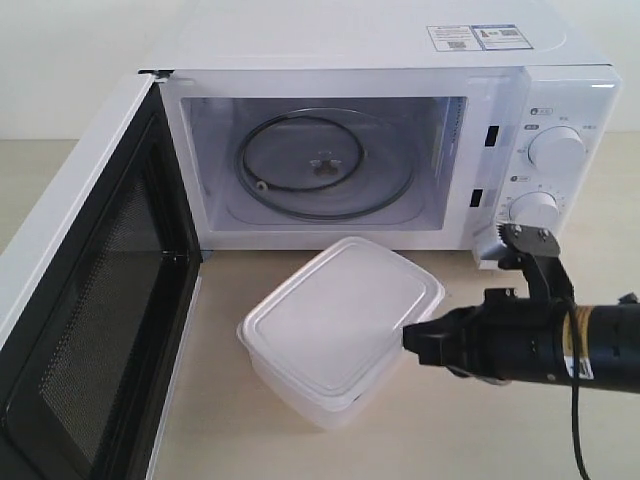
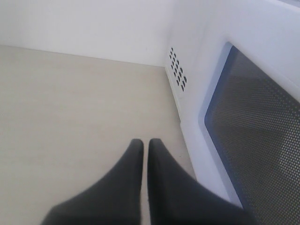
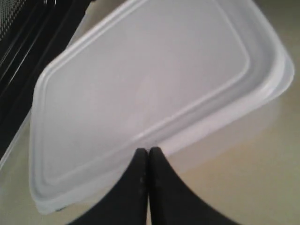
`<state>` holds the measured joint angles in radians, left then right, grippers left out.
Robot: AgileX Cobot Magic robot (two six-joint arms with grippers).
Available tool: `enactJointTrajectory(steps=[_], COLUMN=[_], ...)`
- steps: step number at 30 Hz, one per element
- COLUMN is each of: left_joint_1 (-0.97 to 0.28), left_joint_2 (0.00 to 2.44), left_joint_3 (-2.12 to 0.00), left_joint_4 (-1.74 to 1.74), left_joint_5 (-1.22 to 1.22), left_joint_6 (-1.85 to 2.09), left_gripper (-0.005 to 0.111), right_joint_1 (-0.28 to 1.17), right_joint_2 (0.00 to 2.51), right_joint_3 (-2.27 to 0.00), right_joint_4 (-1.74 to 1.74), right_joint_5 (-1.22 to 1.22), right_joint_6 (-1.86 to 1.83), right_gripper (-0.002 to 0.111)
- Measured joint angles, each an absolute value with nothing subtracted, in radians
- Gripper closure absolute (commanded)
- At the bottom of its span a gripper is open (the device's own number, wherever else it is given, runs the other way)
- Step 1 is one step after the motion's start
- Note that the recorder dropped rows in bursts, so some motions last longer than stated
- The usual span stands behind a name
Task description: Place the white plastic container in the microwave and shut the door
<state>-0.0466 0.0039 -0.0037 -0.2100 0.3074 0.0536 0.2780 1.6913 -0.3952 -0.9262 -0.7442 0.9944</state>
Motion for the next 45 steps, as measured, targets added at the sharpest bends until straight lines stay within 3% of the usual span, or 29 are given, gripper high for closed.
enactJointTrajectory(steps=[10, 17, 21, 27, 38, 45], left_joint_1=[-0.047, -0.047, -0.047, -0.047, -0.047, -0.047], left_joint_2=[0.004, 0.004, 0.004, 0.004, 0.004, 0.004], left_joint_3=[-0.004, -0.004, -0.004, -0.004, -0.004, -0.004], left_joint_4=[-0.21, -0.21, -0.21, -0.21, -0.21, -0.21], left_joint_5=[0.307, 0.307, 0.307, 0.307, 0.307, 0.307], left_joint_6=[0.054, 0.054, 0.054, 0.054, 0.054, 0.054], left_gripper=[0.102, 0.102, 0.102, 0.102, 0.102, 0.102], right_joint_1=[0.278, 0.278, 0.278, 0.278, 0.278, 0.278], right_joint_2=[1.691, 1.689, 1.688, 1.688, 1.689, 1.689], right_joint_3=[-0.467, -0.258, -0.134, -0.115, -0.279, -0.288], right_joint_4=[-0.837, -0.553, -0.467, -0.488, -0.752, -0.803], right_joint_5=[-0.784, -1.134, -1.192, -1.19, -0.948, -0.914], right_joint_6=[0.877, 0.675, 0.681, 0.842, 1.266, 1.456], right_gripper=[0.109, 0.109, 0.109, 0.109, 0.108, 0.094])
